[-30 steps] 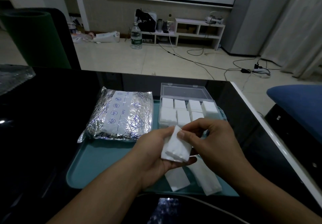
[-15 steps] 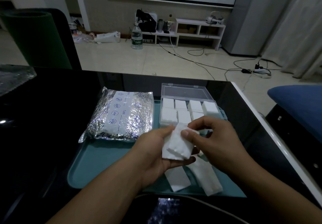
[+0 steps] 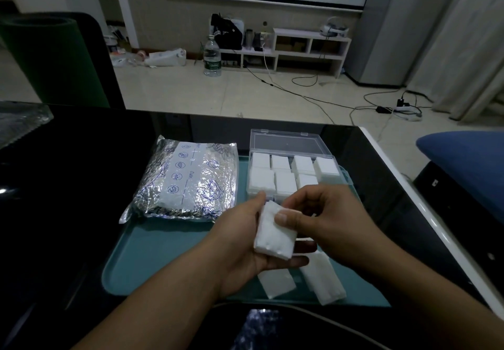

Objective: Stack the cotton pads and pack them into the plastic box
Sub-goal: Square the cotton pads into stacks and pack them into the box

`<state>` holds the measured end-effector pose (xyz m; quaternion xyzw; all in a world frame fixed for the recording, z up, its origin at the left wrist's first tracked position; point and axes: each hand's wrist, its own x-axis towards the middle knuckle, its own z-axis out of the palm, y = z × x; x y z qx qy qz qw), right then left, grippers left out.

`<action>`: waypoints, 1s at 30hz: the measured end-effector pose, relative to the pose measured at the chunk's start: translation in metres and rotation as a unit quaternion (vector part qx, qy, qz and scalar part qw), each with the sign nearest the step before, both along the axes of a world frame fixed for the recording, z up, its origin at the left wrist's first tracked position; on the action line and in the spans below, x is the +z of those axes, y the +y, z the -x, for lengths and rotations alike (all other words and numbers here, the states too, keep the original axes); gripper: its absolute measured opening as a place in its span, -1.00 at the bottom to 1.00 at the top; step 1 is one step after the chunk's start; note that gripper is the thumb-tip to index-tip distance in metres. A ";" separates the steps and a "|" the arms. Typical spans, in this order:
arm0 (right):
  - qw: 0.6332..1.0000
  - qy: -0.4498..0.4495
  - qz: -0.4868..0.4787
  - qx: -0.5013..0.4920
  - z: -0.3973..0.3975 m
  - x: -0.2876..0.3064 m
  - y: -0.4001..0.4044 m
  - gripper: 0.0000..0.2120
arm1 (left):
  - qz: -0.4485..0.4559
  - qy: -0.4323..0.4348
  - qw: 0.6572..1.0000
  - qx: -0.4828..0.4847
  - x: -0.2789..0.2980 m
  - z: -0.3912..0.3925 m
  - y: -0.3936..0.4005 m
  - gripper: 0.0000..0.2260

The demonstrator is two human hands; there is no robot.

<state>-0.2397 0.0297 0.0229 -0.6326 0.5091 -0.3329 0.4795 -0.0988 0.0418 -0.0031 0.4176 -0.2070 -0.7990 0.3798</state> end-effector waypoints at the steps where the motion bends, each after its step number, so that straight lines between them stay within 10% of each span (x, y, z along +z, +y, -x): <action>1: 1.000 0.000 0.000 0.003 -0.001 0.000 0.000 -0.93 | -0.001 0.001 1.000 0.002 0.000 0.000 0.000 -0.49; 12: 0.999 0.027 0.044 -0.011 -0.006 0.003 0.009 -0.91 | 0.039 -0.024 0.999 -0.007 0.001 -0.002 0.002 -0.45; 17: 0.965 0.190 0.179 -0.036 0.000 -0.014 0.005 -0.91 | 0.106 -0.063 0.992 0.003 0.004 0.001 0.006 -0.65; 22: 0.997 -0.042 0.008 -0.056 -0.008 -0.017 0.011 -0.81 | 0.146 -0.128 0.976 0.100 0.005 0.005 0.005 -0.78; 30: 0.991 -0.107 -0.041 -0.072 -0.003 -0.021 0.011 -0.82 | 0.195 -0.204 0.957 0.070 -0.002 0.008 0.003 -0.74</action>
